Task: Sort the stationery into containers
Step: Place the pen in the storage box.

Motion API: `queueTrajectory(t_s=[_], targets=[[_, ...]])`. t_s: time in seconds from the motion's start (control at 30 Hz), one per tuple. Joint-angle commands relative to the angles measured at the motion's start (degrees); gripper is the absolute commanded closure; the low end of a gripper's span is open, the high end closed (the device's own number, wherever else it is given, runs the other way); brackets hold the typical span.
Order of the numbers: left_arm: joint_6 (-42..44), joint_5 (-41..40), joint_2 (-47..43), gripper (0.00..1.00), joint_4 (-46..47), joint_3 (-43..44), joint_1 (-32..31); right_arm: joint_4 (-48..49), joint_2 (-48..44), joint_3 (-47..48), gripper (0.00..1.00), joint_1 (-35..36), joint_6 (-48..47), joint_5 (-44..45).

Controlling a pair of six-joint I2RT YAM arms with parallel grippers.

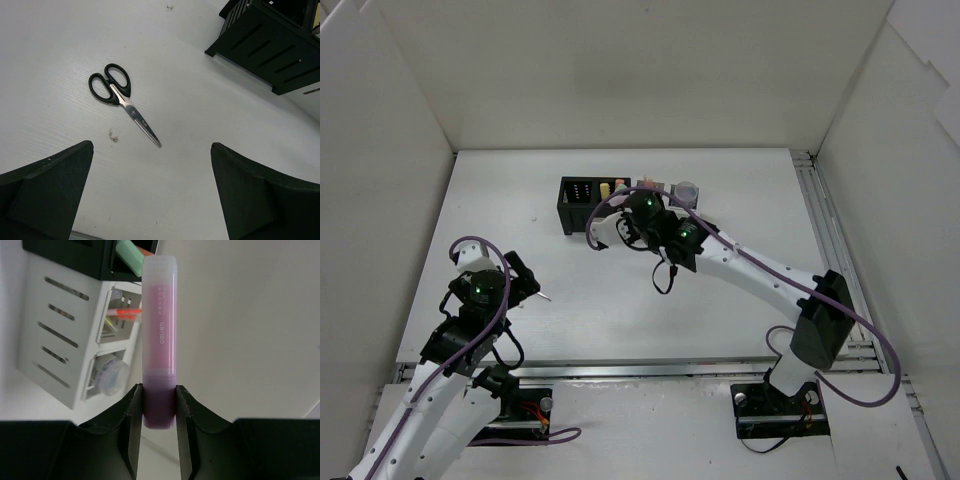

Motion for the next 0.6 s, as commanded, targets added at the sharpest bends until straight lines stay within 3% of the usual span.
queueTrajectory(t_s=[0.0, 0.27, 0.57], targets=[[-2.70, -2.72, 0.84, 0.01, -2.49, 3.59, 0.16, -2.08, 4.59, 6.85, 1.00, -2.15, -19.87, 2.38], [-7.19, -4.39, 0.22, 0.00, -7.58, 4.12, 0.16, -5.16, 16.46, 18.90, 1.00, -4.27, -34.20, 2.37], [-8.59, -5.80, 1.80, 0.00, -8.29, 4.65, 0.16, -5.16, 27.19, 27.08, 1.00, -4.35, -40.19, 7.82]])
